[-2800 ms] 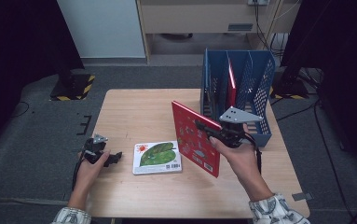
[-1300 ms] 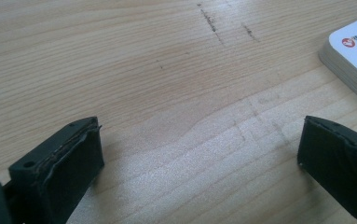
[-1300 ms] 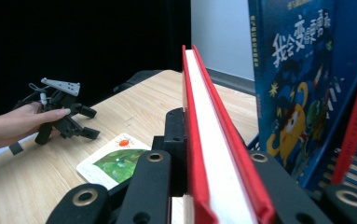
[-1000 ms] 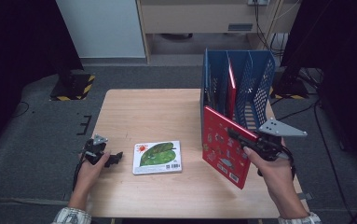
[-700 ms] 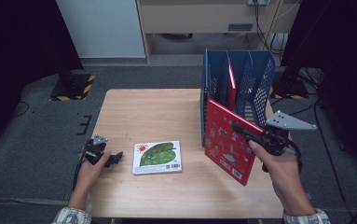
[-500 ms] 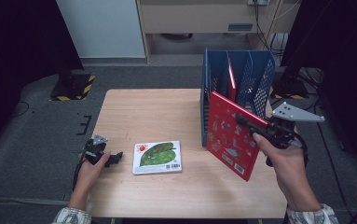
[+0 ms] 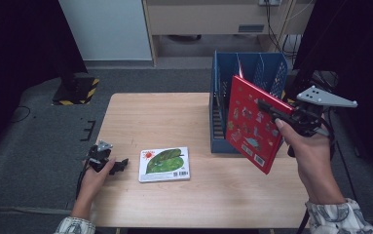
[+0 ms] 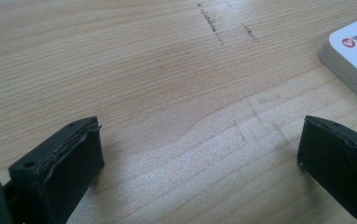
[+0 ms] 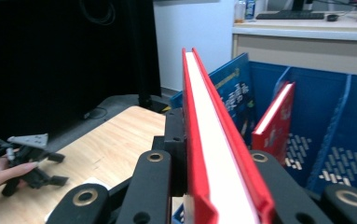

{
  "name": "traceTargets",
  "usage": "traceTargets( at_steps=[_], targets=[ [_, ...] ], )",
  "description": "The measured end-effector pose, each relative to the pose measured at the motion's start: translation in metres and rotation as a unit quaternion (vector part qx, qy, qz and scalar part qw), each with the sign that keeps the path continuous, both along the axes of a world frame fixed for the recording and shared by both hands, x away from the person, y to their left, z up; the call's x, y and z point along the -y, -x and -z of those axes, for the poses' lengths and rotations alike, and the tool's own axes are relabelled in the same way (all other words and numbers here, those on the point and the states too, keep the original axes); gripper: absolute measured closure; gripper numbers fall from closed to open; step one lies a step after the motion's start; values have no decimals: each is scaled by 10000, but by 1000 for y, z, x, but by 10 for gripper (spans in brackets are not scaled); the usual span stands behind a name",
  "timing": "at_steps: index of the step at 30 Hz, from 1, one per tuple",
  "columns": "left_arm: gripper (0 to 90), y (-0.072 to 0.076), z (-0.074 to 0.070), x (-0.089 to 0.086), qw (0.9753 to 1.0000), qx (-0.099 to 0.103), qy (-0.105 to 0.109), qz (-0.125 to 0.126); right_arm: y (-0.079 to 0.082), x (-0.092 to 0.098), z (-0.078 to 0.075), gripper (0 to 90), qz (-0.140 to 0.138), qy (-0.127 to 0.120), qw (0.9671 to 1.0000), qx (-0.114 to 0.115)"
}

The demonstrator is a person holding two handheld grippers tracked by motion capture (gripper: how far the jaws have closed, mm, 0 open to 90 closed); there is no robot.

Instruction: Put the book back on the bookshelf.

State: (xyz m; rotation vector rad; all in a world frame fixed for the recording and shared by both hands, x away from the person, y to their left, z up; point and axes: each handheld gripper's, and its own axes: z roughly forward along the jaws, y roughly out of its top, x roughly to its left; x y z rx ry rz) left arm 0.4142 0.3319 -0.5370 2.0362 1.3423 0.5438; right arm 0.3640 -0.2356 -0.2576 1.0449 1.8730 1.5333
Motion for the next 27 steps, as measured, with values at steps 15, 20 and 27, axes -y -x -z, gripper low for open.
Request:
traceTargets(
  at_steps=[15,20,27],
  targets=[
    [0,0,0,0,10000,-12,-21,17,-10,15,-2,790,355,122,9993,4],
    [0,0,0,0,10000,-12,-21,17,-11,21,0,789,442,163,9989,-16],
    [0,0,0,0,10000,-12,-22,18,-13,26,0,790,534,175,9984,-38]
  ],
)
